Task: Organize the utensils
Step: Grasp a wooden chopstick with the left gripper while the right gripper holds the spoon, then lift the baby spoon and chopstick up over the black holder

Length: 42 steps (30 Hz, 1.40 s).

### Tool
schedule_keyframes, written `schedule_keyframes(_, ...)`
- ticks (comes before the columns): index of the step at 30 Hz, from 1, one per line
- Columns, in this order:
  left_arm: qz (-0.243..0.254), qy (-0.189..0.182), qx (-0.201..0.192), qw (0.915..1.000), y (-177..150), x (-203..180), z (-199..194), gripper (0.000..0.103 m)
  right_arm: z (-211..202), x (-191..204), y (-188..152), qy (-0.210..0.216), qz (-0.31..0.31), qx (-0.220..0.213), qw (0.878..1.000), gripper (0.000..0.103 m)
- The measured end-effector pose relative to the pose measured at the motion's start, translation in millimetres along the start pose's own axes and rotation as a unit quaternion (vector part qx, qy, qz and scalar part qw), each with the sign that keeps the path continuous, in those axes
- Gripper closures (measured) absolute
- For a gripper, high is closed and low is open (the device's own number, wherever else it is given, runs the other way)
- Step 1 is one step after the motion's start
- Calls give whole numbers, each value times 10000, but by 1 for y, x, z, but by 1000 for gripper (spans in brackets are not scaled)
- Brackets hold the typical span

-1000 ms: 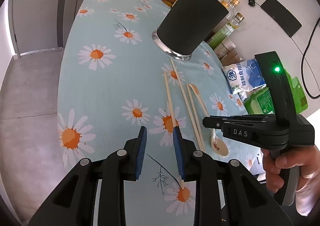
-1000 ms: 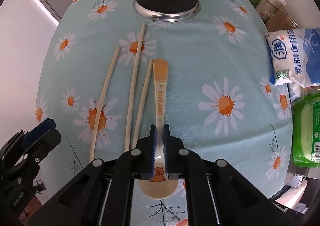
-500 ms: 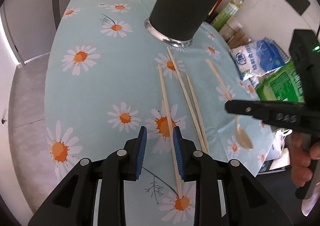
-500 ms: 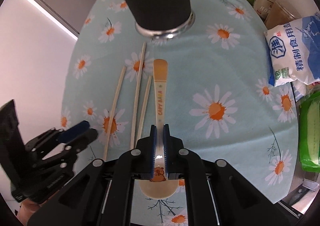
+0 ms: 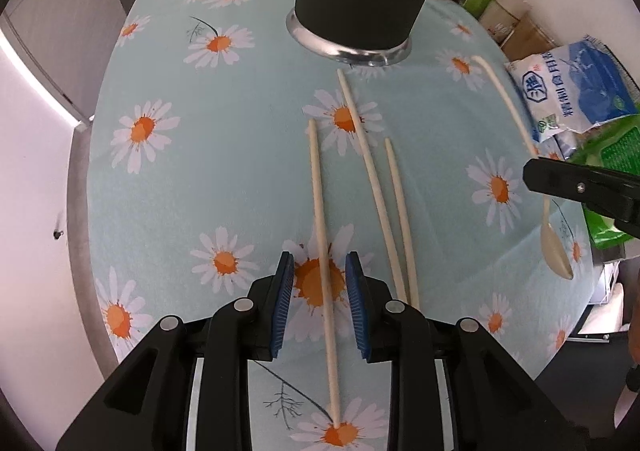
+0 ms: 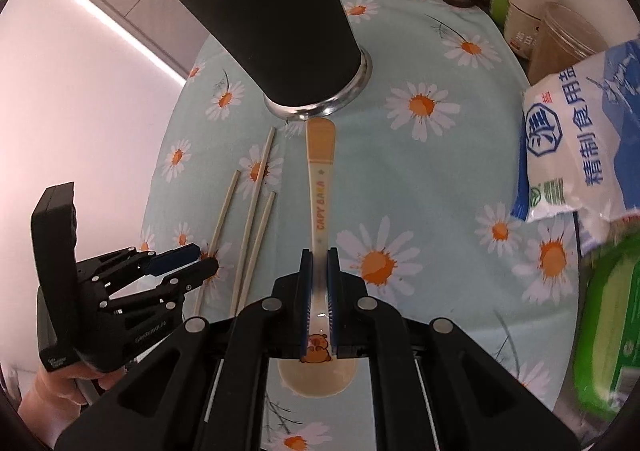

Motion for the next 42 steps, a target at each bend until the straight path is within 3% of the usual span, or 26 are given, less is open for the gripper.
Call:
schedule_keyframes(9,-236,170,169,9994,9,0,7,99,4,-7,3,170,-435,245,9986,95)
schedule_keyframes(24,-484,-163,25,9987,7,4,3,99,0,1,5,297,-604,274,9974,95)
schedule_keyframes(35,-612,-478,-599,9952,11,9,-48,99,-7,37,3,730,-812,194,9938,95)
schedule_keyframes(42,-614,-546,-1271,9885,31,15,-95,99,-22,74,11,1105,-1038,-40,9884,95)
Point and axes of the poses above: each gripper's, at about its wrist camera, not at the fingertips, and z roughly the way its jaws point, x to its left, y to its top, the point moved 8 cm from there along z, roughly the way its jaws point, and after that the axes turned 7 degrees about z, right-handed, at the moved point
